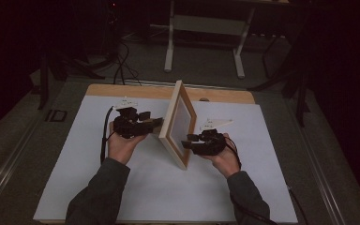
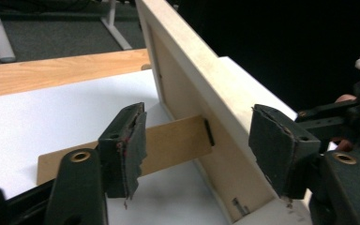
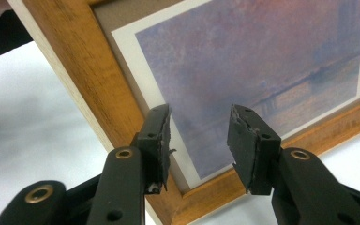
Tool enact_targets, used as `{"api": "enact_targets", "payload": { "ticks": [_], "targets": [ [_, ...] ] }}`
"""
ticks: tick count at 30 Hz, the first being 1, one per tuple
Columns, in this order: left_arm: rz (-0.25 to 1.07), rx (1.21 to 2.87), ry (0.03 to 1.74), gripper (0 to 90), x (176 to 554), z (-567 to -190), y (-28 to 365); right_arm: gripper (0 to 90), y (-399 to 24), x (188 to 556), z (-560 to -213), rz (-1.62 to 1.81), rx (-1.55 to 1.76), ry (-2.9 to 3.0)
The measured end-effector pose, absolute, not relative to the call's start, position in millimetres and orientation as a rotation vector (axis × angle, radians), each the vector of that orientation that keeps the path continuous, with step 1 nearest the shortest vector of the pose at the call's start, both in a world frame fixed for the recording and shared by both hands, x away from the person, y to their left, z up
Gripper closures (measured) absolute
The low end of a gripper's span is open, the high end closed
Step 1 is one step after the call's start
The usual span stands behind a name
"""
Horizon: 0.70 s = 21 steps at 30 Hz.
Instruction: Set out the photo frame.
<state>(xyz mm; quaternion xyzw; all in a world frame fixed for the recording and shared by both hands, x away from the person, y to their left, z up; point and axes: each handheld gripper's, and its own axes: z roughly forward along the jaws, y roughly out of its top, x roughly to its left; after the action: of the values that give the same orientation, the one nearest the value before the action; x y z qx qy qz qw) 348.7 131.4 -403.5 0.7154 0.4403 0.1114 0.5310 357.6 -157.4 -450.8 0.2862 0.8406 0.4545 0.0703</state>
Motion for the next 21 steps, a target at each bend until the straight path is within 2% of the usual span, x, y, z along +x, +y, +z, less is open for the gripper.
{"api": "enact_targets", "payload": {
  "ticks": [14,21],
  "targets": [
    [0.276,1.711,1.032,17.9,334,-395,118,57.0,-163,359,-454,1.355,0.903,2.519],
    [0.279,1.76,1.014,15.9,330,-397,107,56.8,-169,362,-451,1.337,0.93,2.499]
  ]
}}
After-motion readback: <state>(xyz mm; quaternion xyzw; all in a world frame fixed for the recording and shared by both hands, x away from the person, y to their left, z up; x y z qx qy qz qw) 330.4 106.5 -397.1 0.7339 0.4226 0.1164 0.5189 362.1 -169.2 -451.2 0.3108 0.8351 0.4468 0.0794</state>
